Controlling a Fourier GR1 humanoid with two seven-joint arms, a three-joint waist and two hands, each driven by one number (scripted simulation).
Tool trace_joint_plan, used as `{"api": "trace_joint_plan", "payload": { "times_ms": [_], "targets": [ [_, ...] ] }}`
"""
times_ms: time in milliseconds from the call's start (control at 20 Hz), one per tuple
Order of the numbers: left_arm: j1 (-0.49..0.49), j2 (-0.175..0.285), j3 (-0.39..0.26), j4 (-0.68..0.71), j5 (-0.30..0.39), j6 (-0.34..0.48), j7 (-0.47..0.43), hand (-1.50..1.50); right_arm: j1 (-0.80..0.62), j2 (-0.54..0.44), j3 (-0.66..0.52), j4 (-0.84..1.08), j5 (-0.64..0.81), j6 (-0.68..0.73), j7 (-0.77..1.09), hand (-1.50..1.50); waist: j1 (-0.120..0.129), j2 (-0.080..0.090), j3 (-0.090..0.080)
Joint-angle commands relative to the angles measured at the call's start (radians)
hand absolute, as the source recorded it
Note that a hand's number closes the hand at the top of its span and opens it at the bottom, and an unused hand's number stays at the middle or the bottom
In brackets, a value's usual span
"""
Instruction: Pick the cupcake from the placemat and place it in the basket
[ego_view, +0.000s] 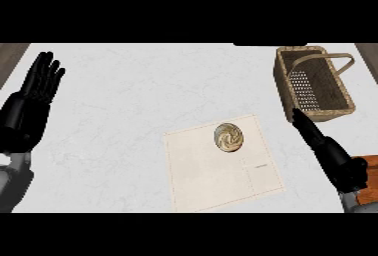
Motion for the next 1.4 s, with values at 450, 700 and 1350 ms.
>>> {"api": "trace_joint_plan", "payload": {
  "times_ms": [450, 700, 1350],
  "targets": [
    [0.262, -0.097, -0.192, 0.216, 0.016, -0.013, 0.278, 0.0, -0.458, 0.382, 0.221, 0.015, 0.017, 0.073, -0.068, 1.5, 0.071, -0.019, -0.005],
    [0.292, -0.13, -0.186, 0.227, -0.003, 0.037, 0.271, 0.0, -0.507, 0.468, 0.35, 0.092, 0.289, -0.149, 0.085, -1.5, 0.008, -0.031, -0.007],
    [0.353, -0.117, -0.156, 0.182, 0.009, 0.045, 0.28, 0.0, -0.977, 0.033, 0.228, -0.046, 0.448, 0.236, 0.676, -1.5, -0.024, -0.046, -0.009]
  ]
}}
